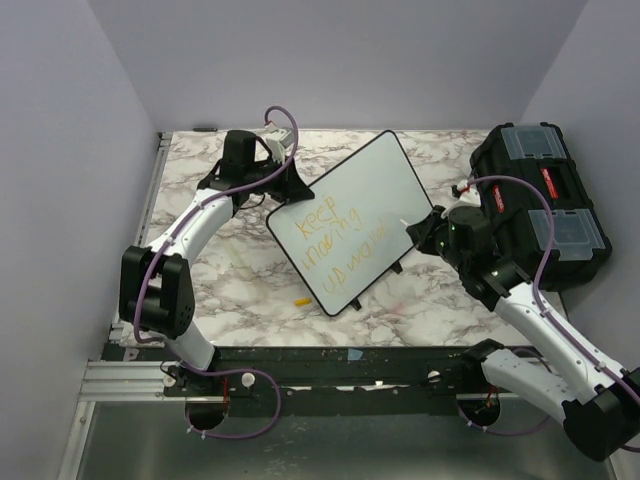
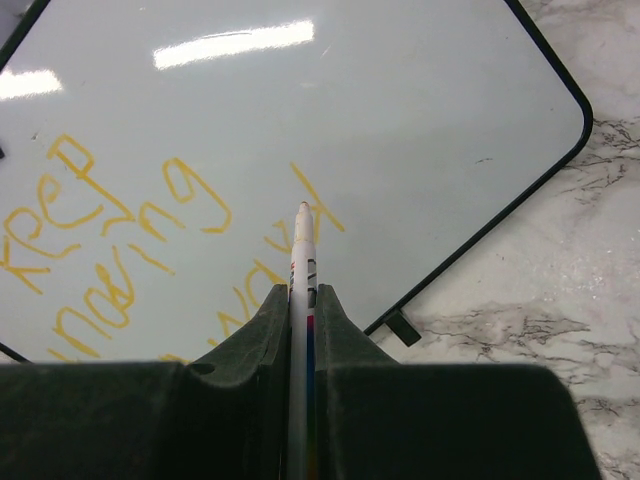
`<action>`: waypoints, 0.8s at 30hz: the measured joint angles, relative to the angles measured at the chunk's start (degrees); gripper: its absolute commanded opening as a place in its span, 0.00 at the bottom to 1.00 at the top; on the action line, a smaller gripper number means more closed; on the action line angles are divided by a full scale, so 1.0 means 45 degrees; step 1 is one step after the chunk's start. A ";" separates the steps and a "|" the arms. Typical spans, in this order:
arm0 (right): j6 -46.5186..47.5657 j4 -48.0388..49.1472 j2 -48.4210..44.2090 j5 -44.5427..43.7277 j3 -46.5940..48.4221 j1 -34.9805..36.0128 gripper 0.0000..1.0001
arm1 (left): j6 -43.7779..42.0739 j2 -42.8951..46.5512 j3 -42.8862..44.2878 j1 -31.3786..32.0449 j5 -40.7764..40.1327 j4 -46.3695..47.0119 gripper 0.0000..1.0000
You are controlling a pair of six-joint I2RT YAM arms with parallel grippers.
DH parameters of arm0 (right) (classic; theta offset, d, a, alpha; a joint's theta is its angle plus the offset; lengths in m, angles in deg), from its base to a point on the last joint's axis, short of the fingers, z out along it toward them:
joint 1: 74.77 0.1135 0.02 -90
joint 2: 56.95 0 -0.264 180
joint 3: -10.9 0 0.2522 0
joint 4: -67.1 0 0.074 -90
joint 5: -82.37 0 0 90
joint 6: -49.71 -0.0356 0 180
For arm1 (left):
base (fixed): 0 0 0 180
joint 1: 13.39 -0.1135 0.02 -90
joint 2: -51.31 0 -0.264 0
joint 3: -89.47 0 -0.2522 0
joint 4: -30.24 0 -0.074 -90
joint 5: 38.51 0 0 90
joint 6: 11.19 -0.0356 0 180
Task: Write a sentence on the whiteboard
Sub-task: Move the whiteboard to the pen cap.
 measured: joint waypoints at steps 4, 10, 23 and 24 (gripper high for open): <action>0.0005 0.0010 -0.0121 0.0073 -0.0063 0.0000 0.01 | 0.0209 0.0549 -0.0738 0.0000 -0.0248 0.0199 0.00; 0.0005 0.0092 -0.0437 0.0092 -0.0287 0.0000 0.01 | 0.0753 0.1365 -0.2030 0.0024 -0.0549 0.0845 0.00; 0.0015 0.0209 -0.0913 -0.0180 -0.0345 0.0000 0.01 | 0.1991 0.1035 -0.2662 0.1807 -0.0942 0.2370 0.00; 0.0015 0.0199 -0.1064 -0.0248 -0.0340 0.0000 0.01 | 0.2035 0.0947 -0.2613 0.1885 -0.0942 0.2463 0.00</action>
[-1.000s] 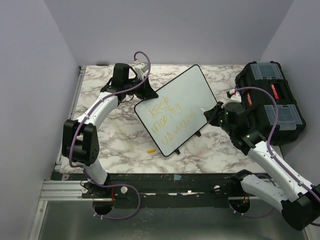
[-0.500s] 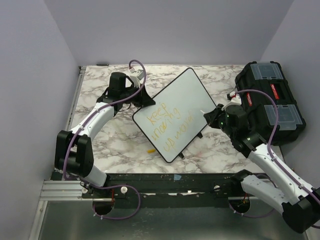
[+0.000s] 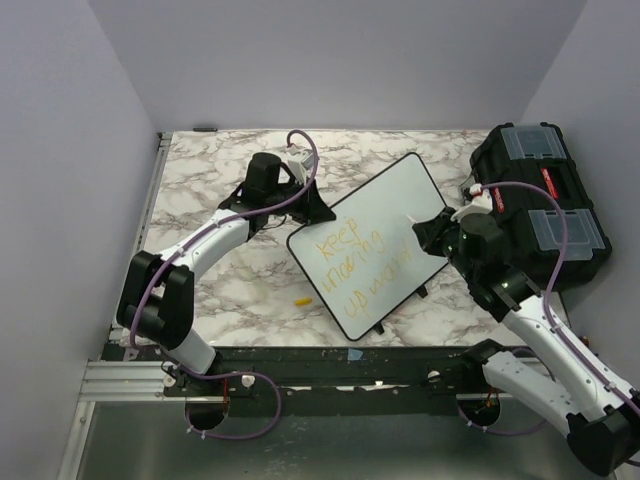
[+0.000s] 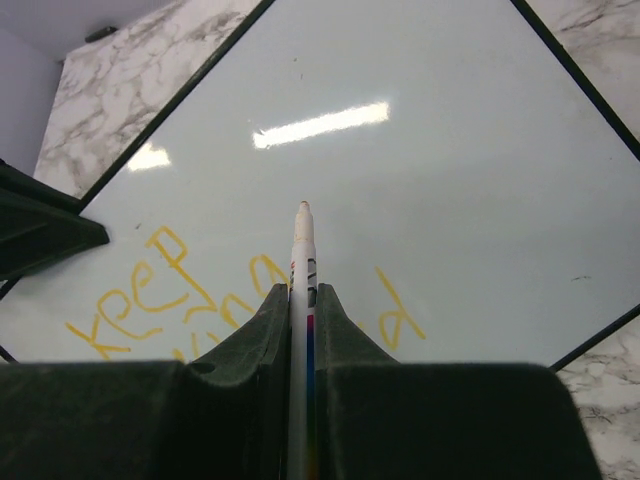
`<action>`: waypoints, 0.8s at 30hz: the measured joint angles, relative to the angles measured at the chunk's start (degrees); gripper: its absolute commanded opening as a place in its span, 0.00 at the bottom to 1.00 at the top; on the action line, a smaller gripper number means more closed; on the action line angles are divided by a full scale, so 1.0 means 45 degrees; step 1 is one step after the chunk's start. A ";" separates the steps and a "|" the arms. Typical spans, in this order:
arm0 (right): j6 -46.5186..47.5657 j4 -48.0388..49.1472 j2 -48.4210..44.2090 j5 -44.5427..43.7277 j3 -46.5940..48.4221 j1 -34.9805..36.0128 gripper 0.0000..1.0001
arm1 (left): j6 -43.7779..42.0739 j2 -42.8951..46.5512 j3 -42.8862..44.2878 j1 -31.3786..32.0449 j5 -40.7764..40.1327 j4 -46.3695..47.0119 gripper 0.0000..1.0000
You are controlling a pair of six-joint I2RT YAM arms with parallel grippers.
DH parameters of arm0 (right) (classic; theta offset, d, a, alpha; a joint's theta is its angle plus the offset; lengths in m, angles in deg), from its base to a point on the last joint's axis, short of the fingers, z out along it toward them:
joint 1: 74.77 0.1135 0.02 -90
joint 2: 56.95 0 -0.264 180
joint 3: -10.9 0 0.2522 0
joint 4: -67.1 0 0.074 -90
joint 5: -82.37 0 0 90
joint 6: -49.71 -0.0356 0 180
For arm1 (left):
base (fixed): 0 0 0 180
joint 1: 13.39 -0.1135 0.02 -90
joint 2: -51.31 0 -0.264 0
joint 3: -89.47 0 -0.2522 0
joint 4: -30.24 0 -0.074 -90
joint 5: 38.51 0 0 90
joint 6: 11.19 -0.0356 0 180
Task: Write a sentence on the whiteboard
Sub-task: Move the whiteboard to the pen cap.
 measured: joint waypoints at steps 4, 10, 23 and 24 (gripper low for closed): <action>0.0005 -0.0015 -0.0529 -0.0306 0.0034 0.0000 0.01 | 0.0097 -0.0214 0.0107 0.0233 -0.0019 0.0228 0.00; 0.0000 -0.0015 -0.0733 -0.0627 0.0039 0.0000 0.01 | 0.0121 -0.0262 0.0121 0.0515 -0.0248 0.0471 0.09; 0.0005 -0.0019 -0.0471 -0.0704 0.0039 0.0000 0.01 | -0.0471 -0.0578 0.0466 0.0583 -0.0709 0.0034 0.27; 0.0000 -0.0015 -0.0471 -0.0709 0.0039 0.0000 0.01 | -0.0631 -0.0622 0.0510 0.0597 -0.0821 -0.0029 0.28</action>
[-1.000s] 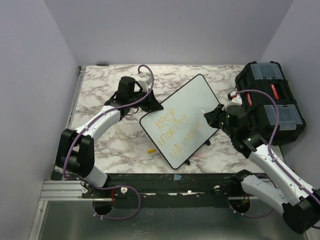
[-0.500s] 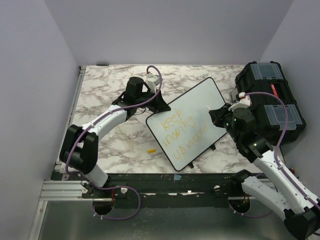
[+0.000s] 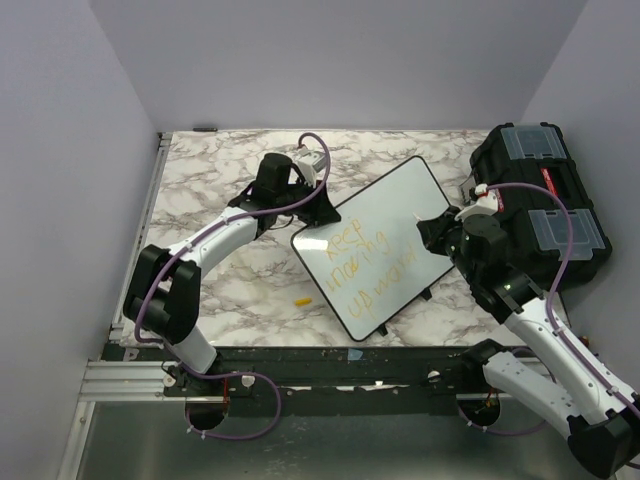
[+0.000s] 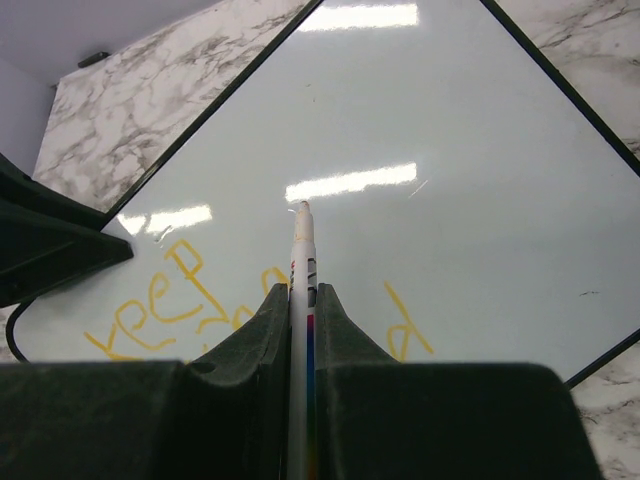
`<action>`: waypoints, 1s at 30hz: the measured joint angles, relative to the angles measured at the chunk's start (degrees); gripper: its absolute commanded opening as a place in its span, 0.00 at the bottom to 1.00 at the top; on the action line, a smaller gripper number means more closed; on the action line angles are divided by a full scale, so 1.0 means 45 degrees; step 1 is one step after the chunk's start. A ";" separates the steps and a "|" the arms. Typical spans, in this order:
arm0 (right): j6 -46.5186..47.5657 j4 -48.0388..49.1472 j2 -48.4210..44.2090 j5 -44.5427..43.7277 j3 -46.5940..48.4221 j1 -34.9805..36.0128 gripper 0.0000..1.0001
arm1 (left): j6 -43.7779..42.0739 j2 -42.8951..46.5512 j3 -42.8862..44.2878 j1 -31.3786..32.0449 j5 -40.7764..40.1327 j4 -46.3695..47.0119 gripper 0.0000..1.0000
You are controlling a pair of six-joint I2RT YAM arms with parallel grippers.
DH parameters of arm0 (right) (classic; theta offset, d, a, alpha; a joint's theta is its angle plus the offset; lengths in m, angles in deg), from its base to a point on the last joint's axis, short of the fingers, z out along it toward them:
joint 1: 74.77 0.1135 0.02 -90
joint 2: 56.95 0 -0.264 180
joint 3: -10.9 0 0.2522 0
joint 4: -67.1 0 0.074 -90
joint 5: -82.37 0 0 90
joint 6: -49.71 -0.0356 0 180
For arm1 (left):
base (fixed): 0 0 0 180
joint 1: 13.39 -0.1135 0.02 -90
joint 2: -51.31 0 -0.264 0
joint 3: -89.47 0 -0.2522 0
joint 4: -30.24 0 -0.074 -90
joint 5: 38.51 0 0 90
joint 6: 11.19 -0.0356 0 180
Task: Write a sentence on the whiteboard
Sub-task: Move the whiteboard to the pen cap.
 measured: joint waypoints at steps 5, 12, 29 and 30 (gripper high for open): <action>0.0005 0.0000 0.0024 -0.0005 0.0000 0.0000 0.01 | -0.0631 -0.0063 0.0019 0.0121 -0.0481 -0.0146 0.32; 0.0000 -0.0005 0.0102 -0.0005 0.0000 0.0000 0.01 | -0.1156 -0.0063 0.0029 0.0287 -0.0753 -0.0325 0.40; 0.0005 0.0000 0.0131 -0.0005 0.0000 0.0000 0.01 | -0.1758 0.0539 0.0024 0.0403 -0.1030 -0.1627 0.70; 0.0005 0.0000 0.0131 -0.0005 0.0000 0.0000 0.01 | -0.1812 0.0612 0.0024 0.0403 -0.1059 -0.1671 0.71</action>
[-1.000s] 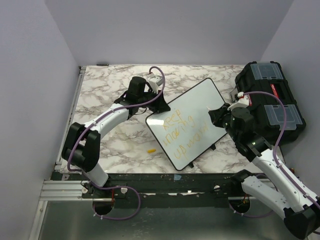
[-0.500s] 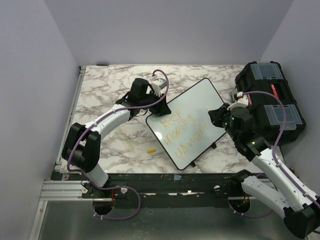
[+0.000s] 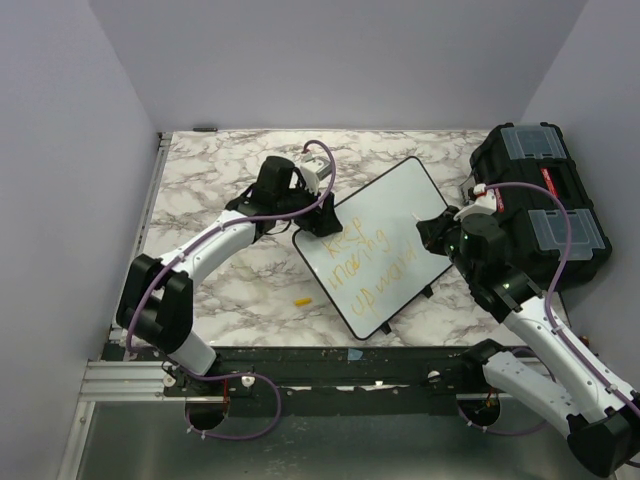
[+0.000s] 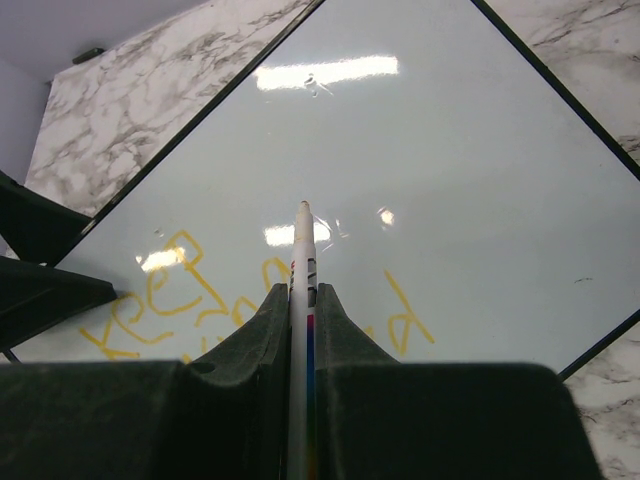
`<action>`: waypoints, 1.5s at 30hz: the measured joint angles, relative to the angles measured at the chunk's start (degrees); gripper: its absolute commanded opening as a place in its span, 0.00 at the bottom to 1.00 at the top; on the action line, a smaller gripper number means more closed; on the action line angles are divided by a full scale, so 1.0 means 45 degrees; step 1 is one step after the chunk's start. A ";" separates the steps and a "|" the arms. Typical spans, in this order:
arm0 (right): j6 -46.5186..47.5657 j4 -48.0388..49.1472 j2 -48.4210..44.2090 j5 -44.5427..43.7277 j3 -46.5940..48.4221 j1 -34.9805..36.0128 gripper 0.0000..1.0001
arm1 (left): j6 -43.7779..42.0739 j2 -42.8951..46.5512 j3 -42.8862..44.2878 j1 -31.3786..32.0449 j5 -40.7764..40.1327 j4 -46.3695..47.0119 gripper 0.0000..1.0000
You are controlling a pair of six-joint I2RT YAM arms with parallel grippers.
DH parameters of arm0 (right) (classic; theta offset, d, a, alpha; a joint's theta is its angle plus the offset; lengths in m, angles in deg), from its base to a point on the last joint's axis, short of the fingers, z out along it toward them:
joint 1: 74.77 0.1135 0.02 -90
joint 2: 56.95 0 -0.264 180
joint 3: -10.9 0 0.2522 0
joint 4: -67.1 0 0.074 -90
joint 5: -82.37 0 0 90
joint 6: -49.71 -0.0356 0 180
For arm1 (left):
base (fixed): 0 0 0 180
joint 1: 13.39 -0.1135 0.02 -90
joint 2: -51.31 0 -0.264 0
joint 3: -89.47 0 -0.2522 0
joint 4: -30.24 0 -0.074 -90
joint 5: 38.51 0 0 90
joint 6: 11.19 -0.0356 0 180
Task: Write a sentence on the whiteboard
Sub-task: Move the whiteboard to the pen cap, then pick up the pen cap from the center of the board.
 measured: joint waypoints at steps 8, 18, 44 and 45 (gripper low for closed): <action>0.0000 0.0005 0.0049 0.0000 0.0000 0.0000 0.01 | -0.0408 0.1370 -0.0102 -0.0005 -0.0491 -0.0403 0.75; 0.0010 0.0005 0.0097 0.0005 0.0000 0.0000 0.01 | 0.0170 0.6271 -0.2385 -0.0073 -0.2064 -0.0617 0.74; 0.0000 0.0092 0.0102 0.0253 0.0000 0.0000 0.01 | 0.5887 0.9389 -1.0263 0.2317 -0.6450 0.0068 0.65; 0.0000 0.0097 0.0092 0.0272 0.0000 0.0000 0.01 | 0.5824 0.8850 -1.0059 0.2633 -0.6509 0.0083 0.65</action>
